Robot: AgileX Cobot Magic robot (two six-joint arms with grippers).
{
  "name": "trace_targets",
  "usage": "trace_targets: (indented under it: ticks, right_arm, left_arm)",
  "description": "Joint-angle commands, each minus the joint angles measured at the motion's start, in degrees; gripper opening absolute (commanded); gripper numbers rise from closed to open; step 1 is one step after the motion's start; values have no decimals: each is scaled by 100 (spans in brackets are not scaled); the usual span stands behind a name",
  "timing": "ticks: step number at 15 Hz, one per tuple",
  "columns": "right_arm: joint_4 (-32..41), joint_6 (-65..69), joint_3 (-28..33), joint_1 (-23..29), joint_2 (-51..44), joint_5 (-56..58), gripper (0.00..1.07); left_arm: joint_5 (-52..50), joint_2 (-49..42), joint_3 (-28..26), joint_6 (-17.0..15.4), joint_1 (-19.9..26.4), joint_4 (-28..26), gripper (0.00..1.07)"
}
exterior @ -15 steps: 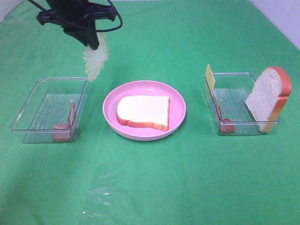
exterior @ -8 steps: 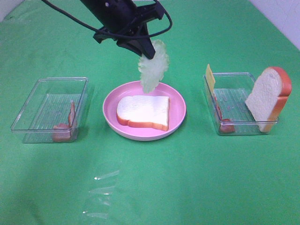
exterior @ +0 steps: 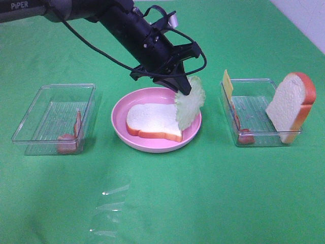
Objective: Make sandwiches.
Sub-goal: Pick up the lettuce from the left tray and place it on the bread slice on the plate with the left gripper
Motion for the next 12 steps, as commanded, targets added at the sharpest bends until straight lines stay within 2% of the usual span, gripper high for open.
trace_targets:
  ticks: [1, 3, 5, 8, 10, 12]
  right_arm:
    - [23, -74, 17, 6, -97, -29, 96]
    - [23, -74, 17, 6, -97, -29, 96]
    - [23, -74, 17, 6, -97, -29, 96]
    - [23, -74, 17, 6, -97, -29, 96]
    - [23, -74, 17, 6, -97, -29, 96]
    - [23, -74, 17, 6, -97, -29, 96]
  left_arm:
    - [-86, 86, -46, 80, -46, -155, 0]
    - [-126, 120, -46, 80, -46, 74, 0]
    - [-246, 120, -46, -17, -46, 579, 0]
    - [-367, 120, -46, -533, -46, 1278, 0]
    - [-321, 120, -46, -1049, -46, 1879, 0]
    - [-309, 120, -46, -1238, -46, 2217, 0]
